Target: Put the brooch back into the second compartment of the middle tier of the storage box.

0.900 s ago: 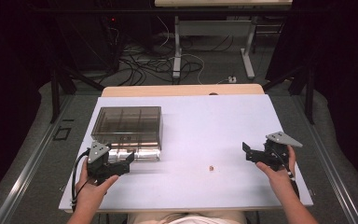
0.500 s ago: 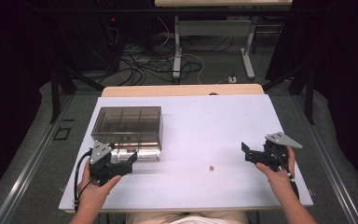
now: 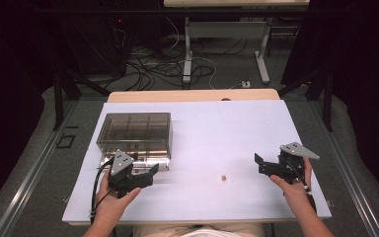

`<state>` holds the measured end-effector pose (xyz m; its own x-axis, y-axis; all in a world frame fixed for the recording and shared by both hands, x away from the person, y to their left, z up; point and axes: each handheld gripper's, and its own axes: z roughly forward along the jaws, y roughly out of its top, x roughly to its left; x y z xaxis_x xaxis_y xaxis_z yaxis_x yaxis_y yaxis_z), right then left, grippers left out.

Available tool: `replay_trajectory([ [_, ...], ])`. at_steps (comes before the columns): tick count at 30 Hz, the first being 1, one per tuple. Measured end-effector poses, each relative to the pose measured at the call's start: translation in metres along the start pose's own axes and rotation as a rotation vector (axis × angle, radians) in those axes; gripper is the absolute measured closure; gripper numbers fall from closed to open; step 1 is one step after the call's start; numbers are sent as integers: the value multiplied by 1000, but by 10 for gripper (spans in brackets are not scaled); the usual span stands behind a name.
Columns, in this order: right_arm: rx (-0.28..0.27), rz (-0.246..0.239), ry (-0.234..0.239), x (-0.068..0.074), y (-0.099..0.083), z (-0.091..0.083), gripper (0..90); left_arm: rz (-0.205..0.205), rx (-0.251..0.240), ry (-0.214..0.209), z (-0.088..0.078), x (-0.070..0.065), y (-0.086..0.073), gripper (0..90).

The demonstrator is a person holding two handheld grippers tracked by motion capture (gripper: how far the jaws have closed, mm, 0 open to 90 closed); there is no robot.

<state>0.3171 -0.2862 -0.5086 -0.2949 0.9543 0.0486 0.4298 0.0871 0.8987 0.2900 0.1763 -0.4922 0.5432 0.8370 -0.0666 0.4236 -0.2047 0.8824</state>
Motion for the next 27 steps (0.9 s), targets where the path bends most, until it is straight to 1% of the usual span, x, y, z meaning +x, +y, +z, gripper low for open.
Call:
replay_trajectory([
  [2, -6, -2, 6, 0, 0, 0, 0, 7, 3, -7, 2, -4, 1, 183],
  [4, -10, 8, 6, 2, 0, 1, 0, 16, 8, -16, 4, -8, 2, 186],
  [5, -1, 3, 6, 1, 0, 1, 0, 21, 10, -17, 5, -10, 3, 186],
  [6, 8, 11, 8, 2, 0, 1, 0, 21, 10, -17, 5, -10, 3, 186],
  [7, 8, 6, 10, 2, 0, 1, 0, 25, 14, -26, 7, -15, 5, 186],
  [9, 8, 9, 15, 2, 0, 2, 0, 27, 21, -40, 10, -20, 6, 186],
  [10, 10, 9, 16, 3, 0, 2, 0, 37, 25, -43, 11, -22, 8, 186],
  [12, -2, 0, 20, 3, 0, 3, 0, 46, 34, -52, 14, -26, 10, 186],
  [15, 0, 0, 27, 4, 0, 3, 0, 66, 44, -63, 19, -32, 13, 187],
  [17, 3, -2, 29, 4, 0, 3, 0, 69, 47, -73, 22, -36, 15, 187],
  [18, 1, 4, 28, 5, 0, 3, 0, 74, 49, -76, 24, -37, 16, 187],
  [21, 6, 0, 30, 5, -1, 3, 0, 75, 49, -85, 30, -43, 20, 186],
  [24, 0, -6, 34, 4, -1, 3, 0, 69, 48, -94, 35, -48, 25, 186],
  [27, 0, -1, 39, 4, -2, 4, 0, 83, 53, -88, 41, -55, 29, 186],
])
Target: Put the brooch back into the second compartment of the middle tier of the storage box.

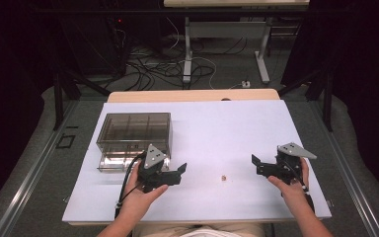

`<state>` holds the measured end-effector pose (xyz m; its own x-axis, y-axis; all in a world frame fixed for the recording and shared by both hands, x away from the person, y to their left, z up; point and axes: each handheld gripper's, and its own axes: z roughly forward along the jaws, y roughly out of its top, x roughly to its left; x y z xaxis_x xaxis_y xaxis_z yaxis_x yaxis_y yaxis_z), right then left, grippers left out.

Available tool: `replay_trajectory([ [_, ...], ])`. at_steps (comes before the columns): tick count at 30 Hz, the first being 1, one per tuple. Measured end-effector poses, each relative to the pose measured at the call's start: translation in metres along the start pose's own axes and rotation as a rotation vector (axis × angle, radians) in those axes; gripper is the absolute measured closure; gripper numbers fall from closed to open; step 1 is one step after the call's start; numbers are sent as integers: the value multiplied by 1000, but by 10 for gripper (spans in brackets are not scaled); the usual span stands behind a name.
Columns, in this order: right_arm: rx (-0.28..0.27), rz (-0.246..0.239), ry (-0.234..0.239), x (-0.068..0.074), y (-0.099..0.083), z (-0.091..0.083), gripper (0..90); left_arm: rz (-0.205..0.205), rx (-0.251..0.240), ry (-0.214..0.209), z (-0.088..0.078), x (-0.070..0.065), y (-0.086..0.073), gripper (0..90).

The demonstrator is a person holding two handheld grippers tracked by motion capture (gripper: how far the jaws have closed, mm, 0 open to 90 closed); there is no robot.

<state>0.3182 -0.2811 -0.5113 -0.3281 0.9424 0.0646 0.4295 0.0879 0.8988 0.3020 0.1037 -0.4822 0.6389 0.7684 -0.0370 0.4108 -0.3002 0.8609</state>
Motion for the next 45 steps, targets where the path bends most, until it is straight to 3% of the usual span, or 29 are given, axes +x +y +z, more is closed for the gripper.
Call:
replay_trajectory([
  [8, 5, 5, 4, 0, -1, 1, 0, 21, 15, 14, 13, -13, 11, 189],
  [19, 12, 10, 8, 0, -1, 1, 0, 3, 12, 4, 31, -29, 26, 231],
  [28, 7, 10, 12, -2, -1, 1, 0, -24, 25, -51, 47, -39, 29, 287],
  [37, 6, 16, 13, -3, -2, 2, 0, 10, 49, -110, 65, -53, 25, 325],
  [43, 12, 10, 25, -3, -3, 3, 0, 26, 71, -151, 75, -55, 26, 339],
  [45, 12, 13, 28, -3, -3, 3, 0, 49, 77, -153, 78, -55, 26, 339],
])
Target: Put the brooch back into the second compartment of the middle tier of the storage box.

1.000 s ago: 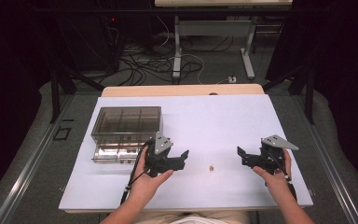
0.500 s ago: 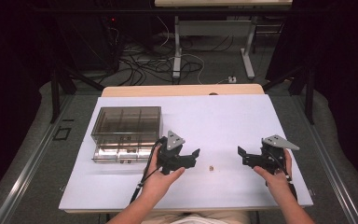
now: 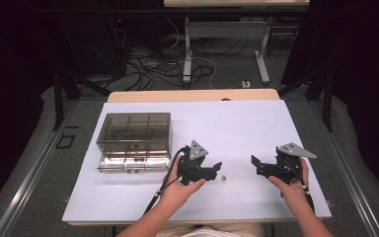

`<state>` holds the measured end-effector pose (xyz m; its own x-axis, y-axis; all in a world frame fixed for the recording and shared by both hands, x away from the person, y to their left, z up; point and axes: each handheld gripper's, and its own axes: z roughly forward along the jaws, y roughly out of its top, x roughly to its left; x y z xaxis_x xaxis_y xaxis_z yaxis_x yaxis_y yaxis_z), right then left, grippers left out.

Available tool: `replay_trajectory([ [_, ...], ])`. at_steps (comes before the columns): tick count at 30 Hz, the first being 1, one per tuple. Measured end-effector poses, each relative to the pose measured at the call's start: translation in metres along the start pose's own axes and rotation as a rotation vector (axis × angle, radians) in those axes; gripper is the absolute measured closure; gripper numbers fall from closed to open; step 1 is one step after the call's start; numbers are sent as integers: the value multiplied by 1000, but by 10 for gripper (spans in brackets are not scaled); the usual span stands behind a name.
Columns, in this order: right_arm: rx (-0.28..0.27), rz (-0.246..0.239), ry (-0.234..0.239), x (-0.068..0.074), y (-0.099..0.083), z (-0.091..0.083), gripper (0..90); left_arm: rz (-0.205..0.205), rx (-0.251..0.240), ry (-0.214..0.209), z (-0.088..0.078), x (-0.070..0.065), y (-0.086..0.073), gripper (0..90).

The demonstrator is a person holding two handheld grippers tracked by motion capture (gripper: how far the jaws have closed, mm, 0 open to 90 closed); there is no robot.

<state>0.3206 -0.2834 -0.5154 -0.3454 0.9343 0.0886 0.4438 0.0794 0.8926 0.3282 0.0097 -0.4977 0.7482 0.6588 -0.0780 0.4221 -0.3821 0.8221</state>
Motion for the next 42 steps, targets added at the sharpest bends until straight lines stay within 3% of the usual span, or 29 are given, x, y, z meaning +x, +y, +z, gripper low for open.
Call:
replay_trajectory([
  [3, 9, 3, 1, 0, 0, 0, 0, 9, 1, -30, 6, -1, -1, 346],
  [7, 3, 11, 6, -1, 0, 0, 0, 38, 30, -47, 13, -1, -2, 346],
  [17, 6, 21, 8, -1, -1, 1, 0, 60, 65, -88, 32, -2, -6, 357],
  [21, 5, 21, 7, -1, -1, 1, 0, 81, 88, -93, 38, -4, -8, 357],
  [27, 6, 23, 7, -1, -2, 2, 0, 75, 104, -114, 48, -8, -13, 358],
  [31, 5, 27, 6, -1, -2, 2, 0, 107, 134, -124, 53, -9, -17, 364],
  [32, 6, 26, 7, -1, -2, 2, 0, 92, 137, -128, 55, -10, -18, 364],
  [42, 18, 21, 12, -2, -2, 2, 0, 123, 154, -145, 65, -12, -23, 385],
])
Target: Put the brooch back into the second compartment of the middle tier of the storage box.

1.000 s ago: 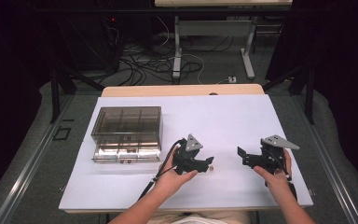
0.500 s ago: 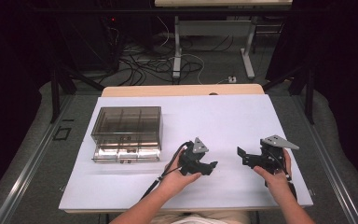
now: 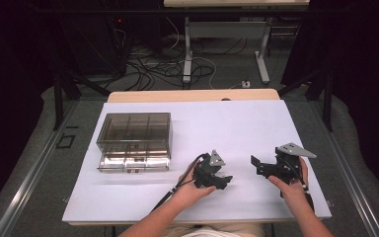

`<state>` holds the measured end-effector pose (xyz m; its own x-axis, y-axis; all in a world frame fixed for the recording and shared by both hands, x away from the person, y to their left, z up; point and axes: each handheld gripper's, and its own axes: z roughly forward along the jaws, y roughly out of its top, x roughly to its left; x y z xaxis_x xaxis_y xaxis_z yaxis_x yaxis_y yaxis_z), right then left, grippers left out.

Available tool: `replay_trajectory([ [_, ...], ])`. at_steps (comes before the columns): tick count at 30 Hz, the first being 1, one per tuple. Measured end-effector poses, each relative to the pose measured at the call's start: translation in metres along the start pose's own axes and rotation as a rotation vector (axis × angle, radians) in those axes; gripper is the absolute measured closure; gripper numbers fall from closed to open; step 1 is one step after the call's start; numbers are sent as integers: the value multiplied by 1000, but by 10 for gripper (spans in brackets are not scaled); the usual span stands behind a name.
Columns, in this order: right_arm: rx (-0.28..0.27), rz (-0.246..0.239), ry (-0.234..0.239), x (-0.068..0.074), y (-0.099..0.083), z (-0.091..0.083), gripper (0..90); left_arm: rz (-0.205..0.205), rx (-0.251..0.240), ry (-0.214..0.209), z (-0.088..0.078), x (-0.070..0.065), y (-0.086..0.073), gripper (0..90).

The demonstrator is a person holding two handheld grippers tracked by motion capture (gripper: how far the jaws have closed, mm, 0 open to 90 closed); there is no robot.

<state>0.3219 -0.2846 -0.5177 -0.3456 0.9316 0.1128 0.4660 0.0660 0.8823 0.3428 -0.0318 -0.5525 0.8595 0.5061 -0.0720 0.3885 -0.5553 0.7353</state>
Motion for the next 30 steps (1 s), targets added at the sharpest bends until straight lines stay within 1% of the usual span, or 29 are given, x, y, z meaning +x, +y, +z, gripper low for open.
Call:
replay_trajectory([
  [2, 1, 3, 0, 0, 0, 0, 0, -5, 10, -3, 1, 0, -1, 401],
  [3, 1, 3, 0, 0, 0, 0, 0, 0, 13, -6, 2, 1, -1, 409],
  [4, -10, 4, -1, 0, 0, 1, 0, -11, 11, -9, 3, 0, -2, 415],
  [5, -10, 8, 1, 0, 0, 1, 0, 0, 11, -10, 3, 1, -2, 418],
  [6, -11, 9, 2, 0, -1, 1, 1, -5, 13, -14, 4, 1, -3, 424],
  [10, -1, 12, 2, 0, -1, 1, 3, 4, 12, -13, 6, 1, -5, 442],
  [11, -2, 9, 3, 0, -1, 1, 3, 15, 18, -14, 6, 2, -5, 446],
  [12, -1, 13, 6, 0, -1, 1, 3, 7, 16, -17, 6, 2, -5, 450],
  [14, 2, 13, 4, 0, -1, 1, 3, 14, 16, -16, 7, 2, -6, 464],
  [15, 1, 8, 4, 0, -1, 1, 3, 13, 24, -22, 8, 1, -6, 467],
  [18, 1, 8, 4, 0, -1, 1, 3, 35, 23, -24, 9, 1, -6, 472],
  [20, 1, 8, 4, 0, -1, 1, 3, 32, 21, -29, 9, 0, -6, 488],
  [21, 1, 8, 3, 0, -1, 1, 4, 43, 20, -28, 9, 0, -6, 500],
  [24, -2, 14, -2, 0, -1, 1, 6, 29, 15, -37, 9, -2, -6, 524],
  [25, -2, 12, -3, 0, -1, 1, 6, 37, 17, -39, 9, -1, -6, 531],
  [26, 1, 8, -2, -1, -1, 1, 6, 34, 15, -40, 9, -2, -6, 547],
  [27, -1, 18, -4, 0, -1, 1, 7, 35, 14, -42, 9, -2, -6, 560],
  [28, 2, 16, -5, 0, -1, 1, 7, 35, 14, -44, 9, -2, -6, 569],
  [30, 0, 19, -2, 0, -1, 1, 7, 48, 17, -40, 9, -2, -6, 591],
])
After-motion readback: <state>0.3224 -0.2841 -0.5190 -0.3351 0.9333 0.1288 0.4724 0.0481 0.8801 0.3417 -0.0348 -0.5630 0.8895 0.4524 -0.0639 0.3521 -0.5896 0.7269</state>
